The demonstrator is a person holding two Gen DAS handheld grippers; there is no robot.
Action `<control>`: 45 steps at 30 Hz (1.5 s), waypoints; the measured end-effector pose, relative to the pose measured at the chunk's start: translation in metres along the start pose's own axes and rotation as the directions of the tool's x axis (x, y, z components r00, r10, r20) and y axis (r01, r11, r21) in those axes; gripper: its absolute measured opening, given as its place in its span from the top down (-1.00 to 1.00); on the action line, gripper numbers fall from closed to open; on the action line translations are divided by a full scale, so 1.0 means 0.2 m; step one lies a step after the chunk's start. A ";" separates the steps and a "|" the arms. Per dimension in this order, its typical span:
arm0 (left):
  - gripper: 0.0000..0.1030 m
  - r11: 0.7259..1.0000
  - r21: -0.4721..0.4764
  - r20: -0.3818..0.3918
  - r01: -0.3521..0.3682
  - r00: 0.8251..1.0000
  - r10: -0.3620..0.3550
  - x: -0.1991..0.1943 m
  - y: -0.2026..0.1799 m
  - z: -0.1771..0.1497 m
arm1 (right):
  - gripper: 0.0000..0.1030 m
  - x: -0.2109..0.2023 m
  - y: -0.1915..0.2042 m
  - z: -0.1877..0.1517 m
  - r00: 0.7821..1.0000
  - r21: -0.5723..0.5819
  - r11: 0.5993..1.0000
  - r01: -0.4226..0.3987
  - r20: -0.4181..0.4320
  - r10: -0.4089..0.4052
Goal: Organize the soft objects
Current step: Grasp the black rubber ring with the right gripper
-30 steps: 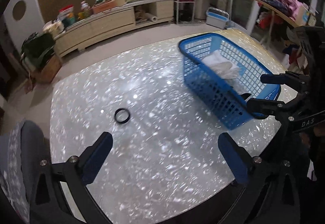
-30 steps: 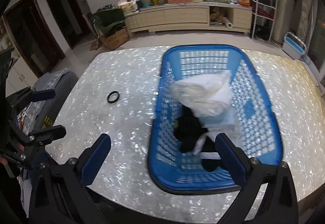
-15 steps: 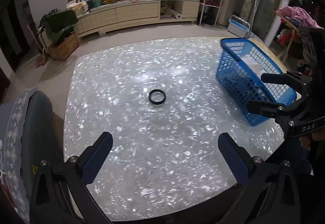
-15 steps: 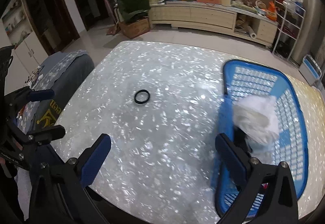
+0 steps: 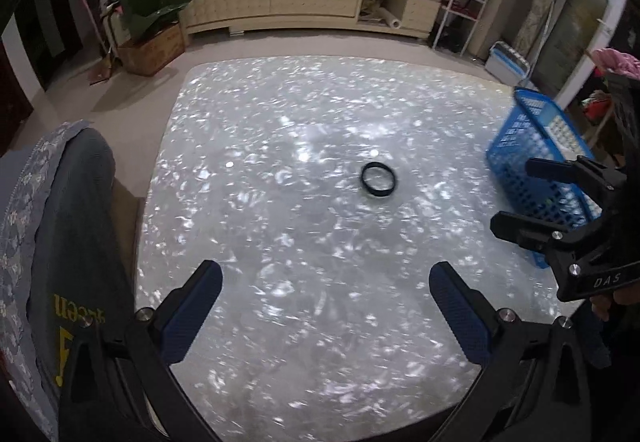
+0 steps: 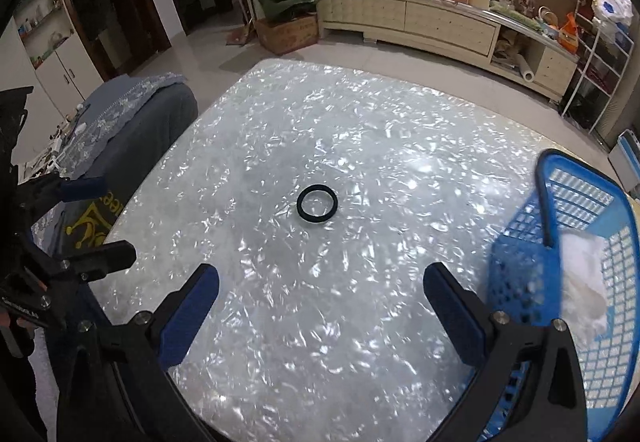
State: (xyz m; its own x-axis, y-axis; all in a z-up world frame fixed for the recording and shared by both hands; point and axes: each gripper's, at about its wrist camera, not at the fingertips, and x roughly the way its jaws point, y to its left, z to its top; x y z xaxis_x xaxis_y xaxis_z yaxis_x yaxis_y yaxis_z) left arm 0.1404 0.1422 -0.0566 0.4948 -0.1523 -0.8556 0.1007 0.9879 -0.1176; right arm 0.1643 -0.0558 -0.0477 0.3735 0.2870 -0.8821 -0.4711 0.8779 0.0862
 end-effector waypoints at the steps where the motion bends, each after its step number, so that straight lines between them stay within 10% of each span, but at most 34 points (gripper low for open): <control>1: -1.00 1.000 -0.002 -0.005 -0.011 1.000 0.011 0.01 0.01 0.01 | -0.99 0.01 0.01 0.01 1.000 0.000 1.000 0.000 -0.003 0.000; 34: -1.00 0.997 -0.044 -0.097 -0.060 0.994 0.056 0.54 0.29 0.20 | -0.56 0.66 0.01 0.21 0.988 -0.007 1.000 0.029 -0.150 -0.030; 45: -1.00 0.997 -0.045 -0.101 -0.057 0.994 0.052 0.56 0.31 0.21 | 0.40 0.77 0.07 0.21 0.985 -0.058 0.997 0.042 -0.167 -0.051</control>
State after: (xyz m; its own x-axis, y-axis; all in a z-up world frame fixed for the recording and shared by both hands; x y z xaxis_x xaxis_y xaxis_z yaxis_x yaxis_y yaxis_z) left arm 0.2378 0.1858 -0.1394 0.4101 -0.0967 -0.9069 0.0330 0.9953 -0.0912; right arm 0.2490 0.0160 -0.1621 0.2586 0.1743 -0.9501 -0.5004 0.8655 0.0226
